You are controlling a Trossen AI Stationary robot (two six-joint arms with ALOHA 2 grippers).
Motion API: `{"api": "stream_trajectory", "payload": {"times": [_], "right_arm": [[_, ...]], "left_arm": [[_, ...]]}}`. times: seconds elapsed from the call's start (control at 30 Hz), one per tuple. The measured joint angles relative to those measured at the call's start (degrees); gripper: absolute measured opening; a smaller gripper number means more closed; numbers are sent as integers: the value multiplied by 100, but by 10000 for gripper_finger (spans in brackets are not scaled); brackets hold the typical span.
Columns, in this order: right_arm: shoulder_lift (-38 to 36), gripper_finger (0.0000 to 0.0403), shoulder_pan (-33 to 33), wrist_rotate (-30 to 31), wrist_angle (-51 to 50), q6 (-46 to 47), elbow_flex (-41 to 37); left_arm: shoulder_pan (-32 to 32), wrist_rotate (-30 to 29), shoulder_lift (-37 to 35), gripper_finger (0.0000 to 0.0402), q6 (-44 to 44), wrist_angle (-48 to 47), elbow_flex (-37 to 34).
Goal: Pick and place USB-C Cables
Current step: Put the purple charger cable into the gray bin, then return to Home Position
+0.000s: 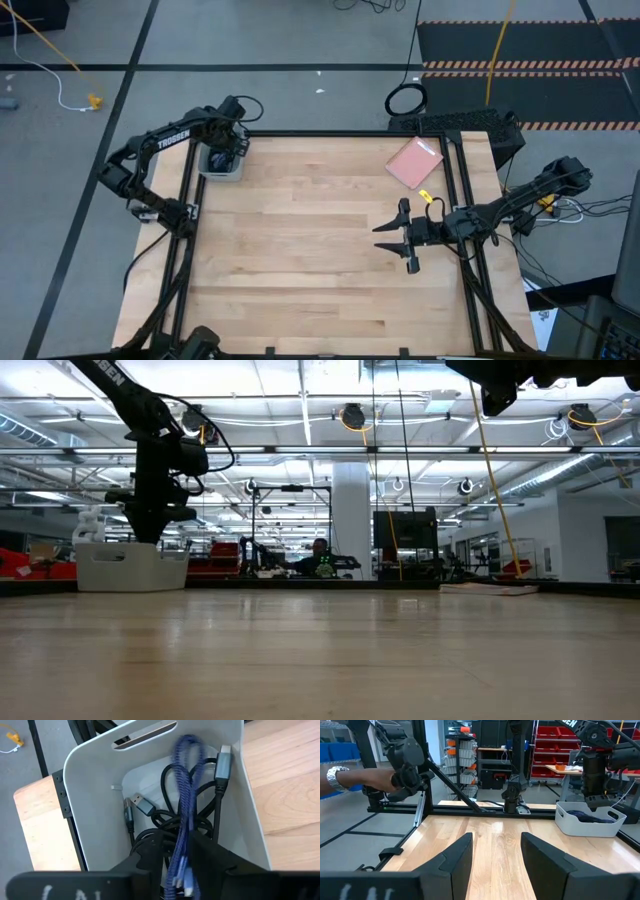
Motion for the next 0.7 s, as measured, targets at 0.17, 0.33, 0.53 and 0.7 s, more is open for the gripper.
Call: {"api": "stream_trajectory", "payload": {"times": [0.17,0.33,0.53,0.7], "right_arm": [[-2,160,0,0,0,0,0],[0,160,0,-2,-2,0,0],[-1,160,0,-2,-4,-2,0],[0,160,0,0,-4,-2,0]], "left_arm": [[-1,0,0,108,59,-4,0],[-3,4,-138,108,361,-28,2],[-213,4,-835,108,484,-67,2],[-628,4,-1793,108,519,-194,4]]}}
